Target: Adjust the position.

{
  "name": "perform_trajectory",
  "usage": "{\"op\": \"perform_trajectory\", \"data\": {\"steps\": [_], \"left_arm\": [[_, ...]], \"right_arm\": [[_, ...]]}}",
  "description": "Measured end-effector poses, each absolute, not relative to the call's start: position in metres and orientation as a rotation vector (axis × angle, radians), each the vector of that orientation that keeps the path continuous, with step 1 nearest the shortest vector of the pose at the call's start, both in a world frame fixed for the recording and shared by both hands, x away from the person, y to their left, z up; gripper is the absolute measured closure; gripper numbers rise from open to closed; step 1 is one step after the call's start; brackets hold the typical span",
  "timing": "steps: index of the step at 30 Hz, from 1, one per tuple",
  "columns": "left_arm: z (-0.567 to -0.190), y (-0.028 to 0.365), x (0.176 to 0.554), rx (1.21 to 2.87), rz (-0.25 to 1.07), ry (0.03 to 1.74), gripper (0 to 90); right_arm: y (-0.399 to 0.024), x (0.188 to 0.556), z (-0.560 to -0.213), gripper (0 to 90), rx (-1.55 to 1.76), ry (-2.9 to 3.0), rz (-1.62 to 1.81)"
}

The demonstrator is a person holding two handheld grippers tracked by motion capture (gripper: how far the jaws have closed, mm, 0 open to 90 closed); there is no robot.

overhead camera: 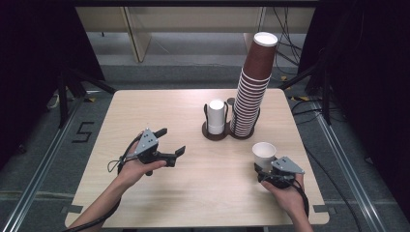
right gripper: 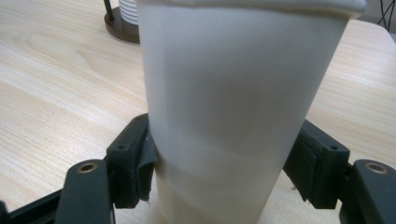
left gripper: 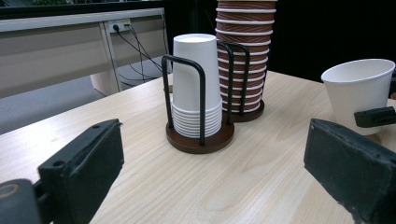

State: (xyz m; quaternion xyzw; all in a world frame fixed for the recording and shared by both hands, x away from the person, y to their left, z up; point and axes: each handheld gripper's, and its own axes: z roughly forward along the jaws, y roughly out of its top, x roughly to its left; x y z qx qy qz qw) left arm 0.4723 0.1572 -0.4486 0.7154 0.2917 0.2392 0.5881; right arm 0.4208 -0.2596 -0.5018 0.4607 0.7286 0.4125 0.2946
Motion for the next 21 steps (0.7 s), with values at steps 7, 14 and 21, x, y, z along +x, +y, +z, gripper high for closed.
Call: {"op": "perform_trajectory", "data": {"steps": [7, 14, 21], "left_arm": [[-0.4493, 0.1580, 0.4722, 1.675, 0.559, 0.685, 4.3], [-0.4496, 0.1580, 0.4723, 1.677, 0.560, 0.683, 4.3], [-0.4506, 0.1578, 0.4718, 1.682, 0.559, 0.683, 4.3]], "right_arm": [[-0.2616, 0.4218, -0.5028, 31.5, 1.183, 1.952, 1.078], [-0.2625, 0.4215, -0.5020, 30.7, 1.181, 1.959, 1.067], [-0.2622, 0.4203, -0.5032, 18.1, 1.235, 1.972, 1.071]]}}
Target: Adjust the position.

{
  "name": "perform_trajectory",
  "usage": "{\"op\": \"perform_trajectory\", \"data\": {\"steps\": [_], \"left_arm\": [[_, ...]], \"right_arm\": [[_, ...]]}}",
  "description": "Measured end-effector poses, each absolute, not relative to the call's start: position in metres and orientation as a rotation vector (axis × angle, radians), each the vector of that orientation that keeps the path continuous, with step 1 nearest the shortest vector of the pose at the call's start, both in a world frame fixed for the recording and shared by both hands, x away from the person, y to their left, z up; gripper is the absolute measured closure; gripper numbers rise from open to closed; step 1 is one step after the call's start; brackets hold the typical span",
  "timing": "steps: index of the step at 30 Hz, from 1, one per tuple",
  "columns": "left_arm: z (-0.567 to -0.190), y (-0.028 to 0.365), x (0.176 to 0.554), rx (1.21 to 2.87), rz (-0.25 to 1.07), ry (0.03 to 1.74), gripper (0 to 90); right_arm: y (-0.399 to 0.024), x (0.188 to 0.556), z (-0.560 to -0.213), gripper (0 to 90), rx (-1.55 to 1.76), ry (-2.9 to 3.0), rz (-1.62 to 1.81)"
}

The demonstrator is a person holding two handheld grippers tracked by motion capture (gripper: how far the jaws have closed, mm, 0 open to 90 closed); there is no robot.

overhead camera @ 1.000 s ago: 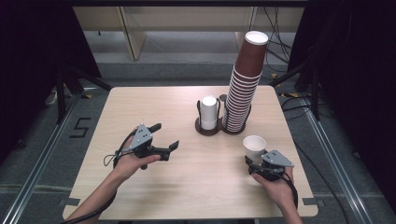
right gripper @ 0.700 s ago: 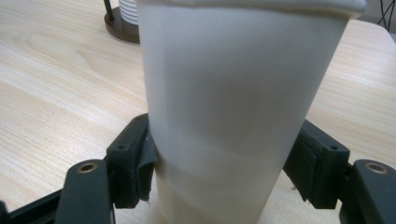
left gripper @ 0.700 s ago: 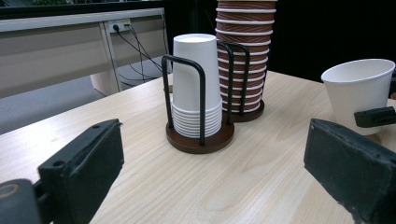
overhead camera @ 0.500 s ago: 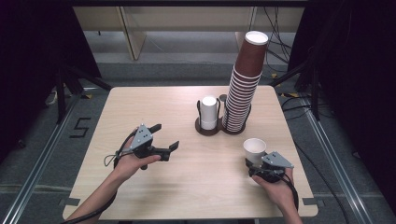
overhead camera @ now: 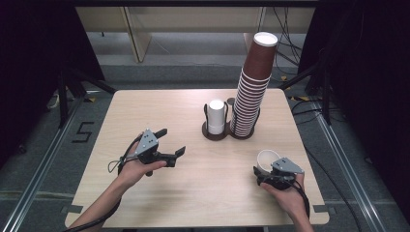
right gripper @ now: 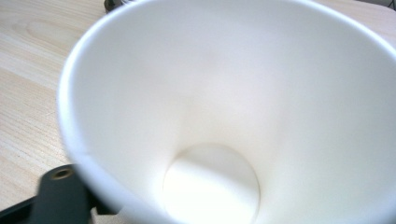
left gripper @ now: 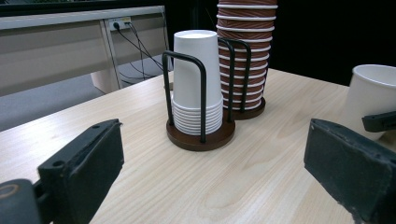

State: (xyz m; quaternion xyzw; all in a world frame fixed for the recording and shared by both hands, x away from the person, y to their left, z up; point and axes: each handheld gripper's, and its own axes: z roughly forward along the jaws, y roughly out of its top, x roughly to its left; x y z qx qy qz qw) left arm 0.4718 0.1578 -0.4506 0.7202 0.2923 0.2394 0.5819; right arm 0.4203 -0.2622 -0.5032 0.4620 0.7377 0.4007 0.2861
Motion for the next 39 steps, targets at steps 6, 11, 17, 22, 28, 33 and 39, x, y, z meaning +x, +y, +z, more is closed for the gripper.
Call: {"op": "perform_trajectory", "data": {"steps": [6, 11, 17, 22, 28, 33, 39], "left_arm": [[-0.451, 0.158, 0.471, 1.680, 0.559, 0.685, 4.3], [-0.453, 0.160, 0.471, 1.679, 0.558, 0.690, 4.3], [-0.454, 0.160, 0.469, 1.673, 0.547, 0.696, 4.3], [-0.453, 0.160, 0.469, 1.670, 0.549, 0.689, 4.3], [-0.453, 0.160, 0.470, 1.666, 0.550, 0.692, 4.3], [-0.453, 0.158, 0.471, 1.669, 0.544, 0.689, 4.3], [-0.450, 0.156, 0.472, 1.663, 0.543, 0.683, 4.3]], "right_arm": [[-0.261, 0.416, -0.500, 10.3, 1.280, 1.947, 1.083], [-0.264, 0.416, -0.495, 7.6, 1.220, 1.941, 1.082], [-0.263, 0.416, -0.488, 1.3, 1.245, 1.920, 1.088], [-0.263, 0.415, -0.482, 0.5, 1.227, 1.898, 1.082], [-0.263, 0.413, -0.473, 0.4, 1.220, 1.875, 1.098], [-0.260, 0.411, -0.462, 0.4, 1.226, 1.861, 1.122], [-0.259, 0.411, -0.445, 0.4, 1.173, 1.831, 1.129]]}}
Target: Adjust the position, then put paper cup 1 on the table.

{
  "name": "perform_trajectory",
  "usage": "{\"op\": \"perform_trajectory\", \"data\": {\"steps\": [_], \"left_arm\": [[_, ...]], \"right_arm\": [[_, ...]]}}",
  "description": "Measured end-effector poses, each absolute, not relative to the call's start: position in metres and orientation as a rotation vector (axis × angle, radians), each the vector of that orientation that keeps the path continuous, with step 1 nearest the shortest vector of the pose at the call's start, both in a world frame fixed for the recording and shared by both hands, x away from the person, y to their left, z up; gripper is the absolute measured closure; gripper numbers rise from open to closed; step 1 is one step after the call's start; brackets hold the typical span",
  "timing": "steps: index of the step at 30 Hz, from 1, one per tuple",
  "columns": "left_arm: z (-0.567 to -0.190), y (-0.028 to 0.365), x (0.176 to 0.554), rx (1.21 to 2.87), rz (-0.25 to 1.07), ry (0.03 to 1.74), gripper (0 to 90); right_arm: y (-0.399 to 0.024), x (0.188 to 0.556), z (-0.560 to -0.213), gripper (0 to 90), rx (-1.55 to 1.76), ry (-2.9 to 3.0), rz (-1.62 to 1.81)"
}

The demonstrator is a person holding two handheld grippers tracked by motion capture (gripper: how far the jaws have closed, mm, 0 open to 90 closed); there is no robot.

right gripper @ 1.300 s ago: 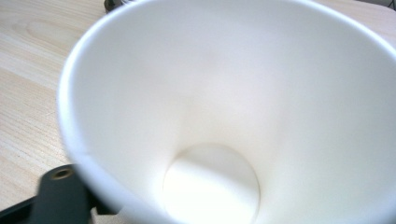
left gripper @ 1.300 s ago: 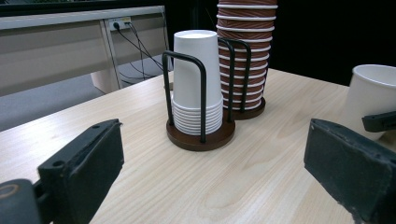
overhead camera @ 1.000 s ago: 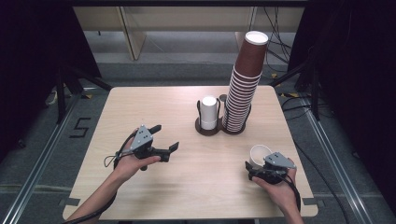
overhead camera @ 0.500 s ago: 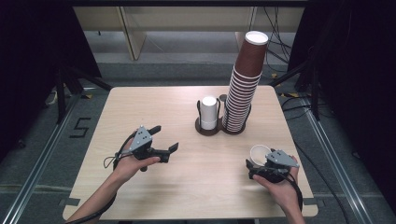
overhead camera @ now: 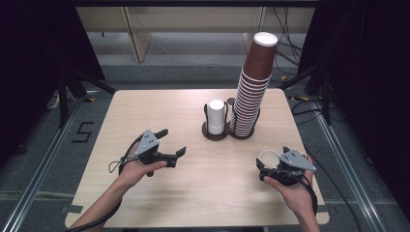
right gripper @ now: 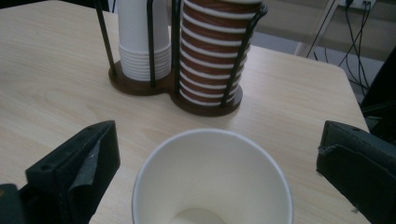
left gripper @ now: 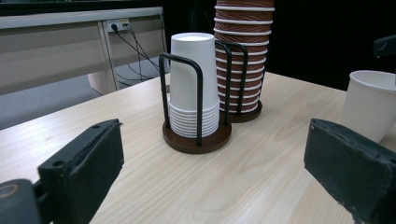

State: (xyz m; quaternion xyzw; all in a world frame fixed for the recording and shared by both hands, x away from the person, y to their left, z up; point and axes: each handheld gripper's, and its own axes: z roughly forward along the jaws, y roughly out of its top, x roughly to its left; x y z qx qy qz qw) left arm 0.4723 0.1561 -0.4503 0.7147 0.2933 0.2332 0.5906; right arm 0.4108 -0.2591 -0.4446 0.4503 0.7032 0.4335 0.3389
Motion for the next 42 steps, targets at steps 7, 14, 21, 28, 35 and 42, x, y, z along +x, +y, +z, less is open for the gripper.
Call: {"op": "perform_trajectory", "data": {"steps": [7, 14, 21, 28, 35, 42], "left_arm": [[-0.445, 0.155, 0.474, 1.656, 0.545, 0.680, 4.3], [-0.441, 0.151, 0.477, 1.652, 0.542, 0.667, 4.3], [-0.438, 0.149, 0.479, 1.631, 0.540, 0.651, 4.3], [-0.429, 0.142, 0.486, 1.638, 0.562, 0.637, 4.7], [-0.421, 0.128, 0.498, 1.625, 0.578, 0.608, 5.4], [-0.414, 0.120, 0.504, 1.628, 0.576, 0.580, 5.5]], "right_arm": [[-0.257, 0.414, -0.420, 0.4, 1.121, 1.797, 1.145], [-0.256, 0.419, -0.397, 0.4, 1.121, 1.747, 1.176], [-0.253, 0.428, -0.381, 0.5, 1.104, 1.736, 1.196], [-0.252, 0.444, -0.366, 0.5, 1.102, 1.723, 1.212], [-0.249, 0.460, -0.354, 0.7, 1.085, 1.694, 1.234], [-0.246, 0.466, -0.349, 0.9, 1.051, 1.691, 1.213]]}}
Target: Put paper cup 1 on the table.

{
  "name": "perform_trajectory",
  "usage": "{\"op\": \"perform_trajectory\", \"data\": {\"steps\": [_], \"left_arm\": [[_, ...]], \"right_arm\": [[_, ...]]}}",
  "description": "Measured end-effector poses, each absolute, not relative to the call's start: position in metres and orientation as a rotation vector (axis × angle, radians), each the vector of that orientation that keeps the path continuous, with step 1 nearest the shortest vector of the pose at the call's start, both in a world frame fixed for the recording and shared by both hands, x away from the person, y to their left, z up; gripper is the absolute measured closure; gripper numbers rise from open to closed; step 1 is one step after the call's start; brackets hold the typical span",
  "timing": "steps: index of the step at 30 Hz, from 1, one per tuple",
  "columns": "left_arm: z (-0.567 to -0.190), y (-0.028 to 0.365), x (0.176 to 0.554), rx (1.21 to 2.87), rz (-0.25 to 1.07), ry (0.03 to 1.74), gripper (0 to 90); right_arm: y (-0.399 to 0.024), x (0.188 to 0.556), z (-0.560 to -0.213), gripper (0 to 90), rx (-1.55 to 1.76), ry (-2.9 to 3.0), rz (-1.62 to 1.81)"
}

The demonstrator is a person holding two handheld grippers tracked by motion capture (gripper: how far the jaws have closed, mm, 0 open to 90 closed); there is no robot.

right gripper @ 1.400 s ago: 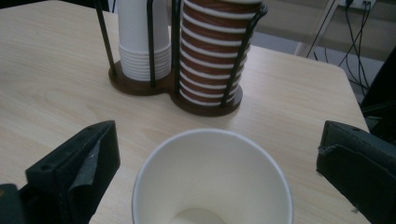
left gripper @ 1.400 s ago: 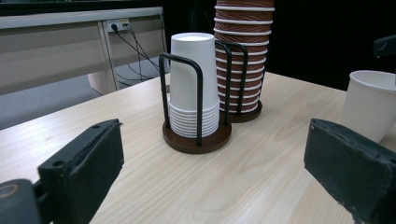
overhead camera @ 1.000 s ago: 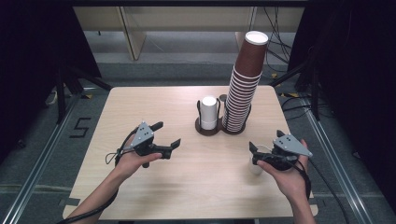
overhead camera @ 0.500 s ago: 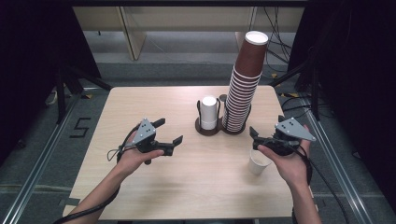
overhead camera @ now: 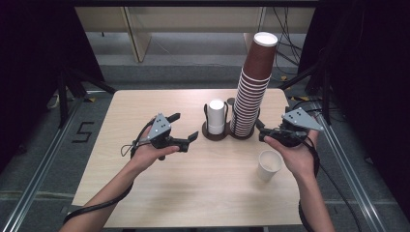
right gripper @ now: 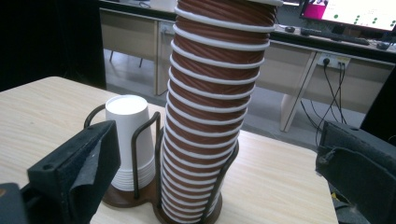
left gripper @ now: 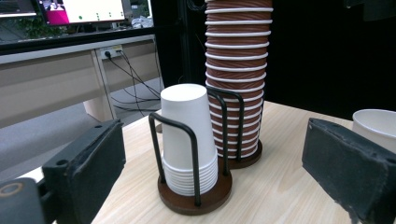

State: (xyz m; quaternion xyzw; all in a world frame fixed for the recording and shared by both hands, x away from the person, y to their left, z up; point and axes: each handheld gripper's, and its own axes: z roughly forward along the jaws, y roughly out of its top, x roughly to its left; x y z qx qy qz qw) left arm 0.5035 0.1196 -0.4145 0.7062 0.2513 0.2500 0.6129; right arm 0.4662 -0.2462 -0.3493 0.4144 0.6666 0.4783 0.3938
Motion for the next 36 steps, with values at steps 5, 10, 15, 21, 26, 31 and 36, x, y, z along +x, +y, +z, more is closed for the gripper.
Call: {"op": "perform_trajectory", "data": {"steps": [5, 10, 15, 21, 26, 31, 36], "left_arm": [[-0.410, 0.114, 0.508, 1.626, 0.584, 0.570, 5.5], [-0.405, 0.106, 0.512, 1.622, 0.595, 0.550, 5.6], [-0.399, 0.099, 0.515, 1.614, 0.605, 0.533, 5.7], [-0.393, 0.093, 0.518, 1.607, 0.611, 0.512, 5.7], [-0.386, 0.083, 0.524, 1.606, 0.617, 0.492, 5.8], [-0.378, 0.072, 0.529, 1.596, 0.619, 0.466, 5.9], [-0.370, 0.059, 0.535, 1.591, 0.624, 0.440, 6.0]], "right_arm": [[-0.244, 0.470, -0.347, 0.9, 1.076, 1.688, 1.239], [-0.242, 0.473, -0.341, 0.9, 1.092, 1.667, 1.265], [-0.239, 0.476, -0.335, 1.0, 1.070, 1.668, 1.276], [-0.235, 0.479, -0.332, 1.0, 1.073, 1.657, 1.295], [-0.230, 0.484, -0.325, 1.0, 1.064, 1.638, 1.314], [-0.226, 0.492, -0.315, 1.0, 1.058, 1.619, 1.337], [-0.225, 0.499, -0.306, 1.0, 1.060, 1.588, 1.343]]}}
